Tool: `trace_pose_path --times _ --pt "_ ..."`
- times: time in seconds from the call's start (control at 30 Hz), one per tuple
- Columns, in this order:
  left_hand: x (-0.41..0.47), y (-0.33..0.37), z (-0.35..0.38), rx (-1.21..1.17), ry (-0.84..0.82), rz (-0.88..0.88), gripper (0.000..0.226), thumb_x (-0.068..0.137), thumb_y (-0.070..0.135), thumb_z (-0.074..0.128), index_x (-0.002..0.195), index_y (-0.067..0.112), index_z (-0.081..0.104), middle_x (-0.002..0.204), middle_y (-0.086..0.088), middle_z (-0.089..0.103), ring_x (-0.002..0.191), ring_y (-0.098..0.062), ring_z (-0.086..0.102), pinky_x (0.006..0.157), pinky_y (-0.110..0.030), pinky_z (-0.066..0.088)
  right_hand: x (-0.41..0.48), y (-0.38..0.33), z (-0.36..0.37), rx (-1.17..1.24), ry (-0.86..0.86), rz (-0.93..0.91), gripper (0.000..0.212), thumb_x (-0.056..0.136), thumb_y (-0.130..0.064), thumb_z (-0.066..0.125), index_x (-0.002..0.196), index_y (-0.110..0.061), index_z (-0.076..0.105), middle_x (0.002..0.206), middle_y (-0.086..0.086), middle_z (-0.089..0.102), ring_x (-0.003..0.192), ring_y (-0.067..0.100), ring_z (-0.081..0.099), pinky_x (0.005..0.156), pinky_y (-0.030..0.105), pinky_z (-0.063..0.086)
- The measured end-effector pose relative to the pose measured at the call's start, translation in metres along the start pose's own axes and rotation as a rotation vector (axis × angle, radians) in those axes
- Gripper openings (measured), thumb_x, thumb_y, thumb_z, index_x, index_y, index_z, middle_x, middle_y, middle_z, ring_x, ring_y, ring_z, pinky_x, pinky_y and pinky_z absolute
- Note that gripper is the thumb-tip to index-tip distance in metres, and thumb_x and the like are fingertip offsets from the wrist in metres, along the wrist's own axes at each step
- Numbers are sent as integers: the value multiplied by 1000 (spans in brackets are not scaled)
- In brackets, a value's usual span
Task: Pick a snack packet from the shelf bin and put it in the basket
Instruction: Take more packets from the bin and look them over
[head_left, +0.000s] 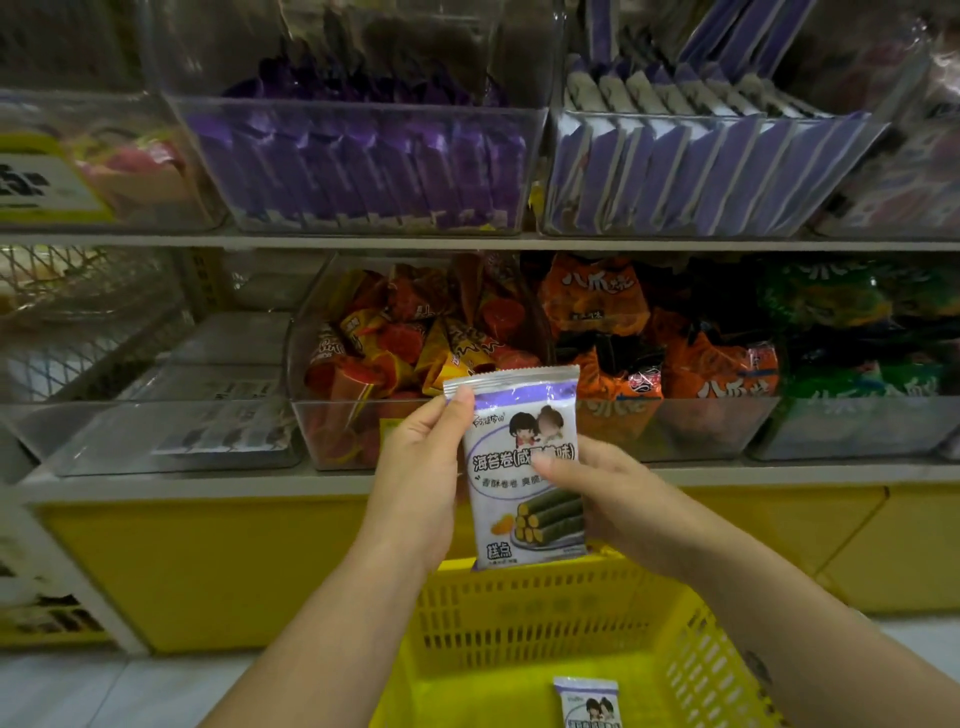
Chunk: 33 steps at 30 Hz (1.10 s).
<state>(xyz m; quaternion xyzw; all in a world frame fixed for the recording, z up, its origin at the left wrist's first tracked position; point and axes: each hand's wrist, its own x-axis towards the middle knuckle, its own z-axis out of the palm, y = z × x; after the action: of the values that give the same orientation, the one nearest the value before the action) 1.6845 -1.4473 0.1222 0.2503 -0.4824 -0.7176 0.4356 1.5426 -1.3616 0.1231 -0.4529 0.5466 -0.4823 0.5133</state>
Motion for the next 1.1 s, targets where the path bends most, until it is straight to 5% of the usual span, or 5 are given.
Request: trace_pose_path --times 0.1,0.33,0.77,0.93,1.1 --pt "2 7 2 -17 -42 -78 28 95 34 51 96 17 74 96 -12 75 85 -24 72 83 -46 55 -8 -2 -4 19 -20 59 43 83 -32 60 118 -7 63 115 21 68 100 34 67 94 46 52" --pt "4 23 8 102 -429 -251 37 93 11 54 129 21 56 115 -7 72 94 -19 71 70 -36 61 -16 -23 -22 279 152 -14 31 81 -29 59 106 -13 68 106 14 73 90 28 73 65 37 60" --pt "7 15 32 105 -495 -241 44 95 -6 48 126 25 55 116 -4 71 95 -24 72 63 -33 60 -38 -41 -32 320 137 -17 39 87 -27 52 121 -10 58 113 16 71 99 29 70 75 37 60" --pt "6 0 49 509 -367 161 54 98 18 54 146 34 35 143 6 50 125 -9 54 98 -37 51 -32 -39 -26 232 259 -125 33 99 -31 43 126 -18 56 113 10 72 102 25 69 83 39 59" --pt "-3 -8 66 490 -431 129 76 89 54 52 150 50 7 160 12 18 146 -9 21 114 -39 34 -34 -34 -20 124 197 -154 36 102 -37 32 131 -35 54 120 -2 69 105 16 68 75 32 58"
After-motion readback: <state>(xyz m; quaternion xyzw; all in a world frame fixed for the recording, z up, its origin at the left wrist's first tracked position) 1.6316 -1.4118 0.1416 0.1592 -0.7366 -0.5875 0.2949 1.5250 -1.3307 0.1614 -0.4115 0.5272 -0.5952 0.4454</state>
